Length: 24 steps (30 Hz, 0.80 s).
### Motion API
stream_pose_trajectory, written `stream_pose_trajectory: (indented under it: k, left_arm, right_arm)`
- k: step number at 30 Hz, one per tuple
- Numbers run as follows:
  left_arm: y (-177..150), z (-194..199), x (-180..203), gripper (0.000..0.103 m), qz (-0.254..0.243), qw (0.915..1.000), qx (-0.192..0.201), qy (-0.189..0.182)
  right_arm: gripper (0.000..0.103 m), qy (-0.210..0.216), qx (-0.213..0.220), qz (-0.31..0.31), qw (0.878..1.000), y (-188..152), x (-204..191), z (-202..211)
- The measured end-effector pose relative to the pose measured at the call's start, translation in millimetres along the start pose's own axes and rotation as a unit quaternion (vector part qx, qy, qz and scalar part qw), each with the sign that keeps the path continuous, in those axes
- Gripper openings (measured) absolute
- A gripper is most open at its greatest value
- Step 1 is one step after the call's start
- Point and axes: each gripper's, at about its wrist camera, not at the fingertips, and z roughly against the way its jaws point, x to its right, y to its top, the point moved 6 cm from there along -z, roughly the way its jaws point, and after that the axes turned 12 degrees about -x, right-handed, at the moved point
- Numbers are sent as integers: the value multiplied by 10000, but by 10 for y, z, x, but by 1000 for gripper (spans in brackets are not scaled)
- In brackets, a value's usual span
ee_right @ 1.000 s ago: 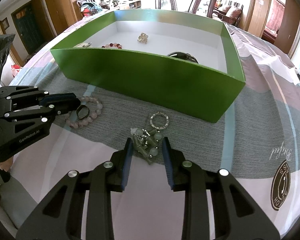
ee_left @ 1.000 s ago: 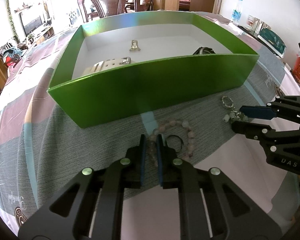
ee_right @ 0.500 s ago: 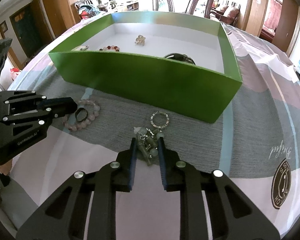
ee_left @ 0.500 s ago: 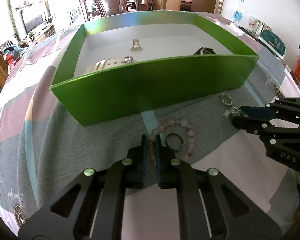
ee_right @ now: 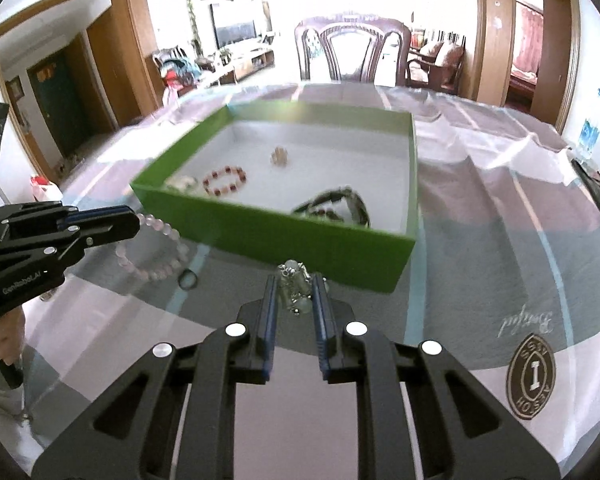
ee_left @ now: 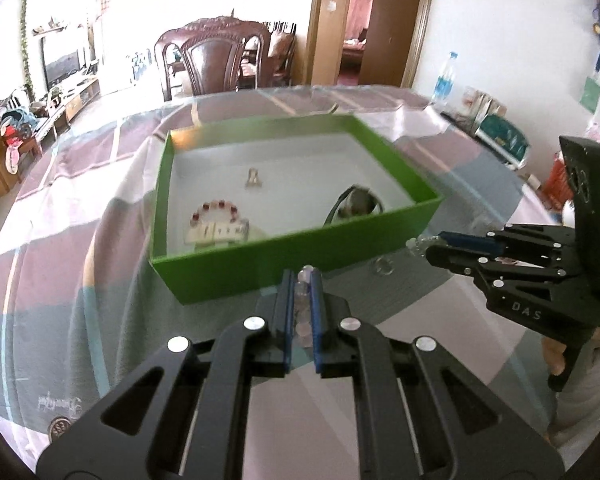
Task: Organize jewelry
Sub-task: 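Carry the pink bracelet and jade charms into the green box and open both tools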
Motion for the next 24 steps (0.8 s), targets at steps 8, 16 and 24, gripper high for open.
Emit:
stream_pose_trajectory:
  k: [8, 16, 24]
  left_arm:
    - [430, 460, 26, 8, -185, 9975, 566, 382]
    - [977, 210, -232, 8, 201, 9953, 641, 695]
    - [947, -483, -530, 14, 604, 9950, 10, 791]
  right_arm:
    - [17, -219, 294, 302, 9989, 352, -43, 355]
    - [17, -54, 381, 121, 9992, 938, 64, 77]
    - [22, 392, -298, -529, 9974, 991, 189, -714]
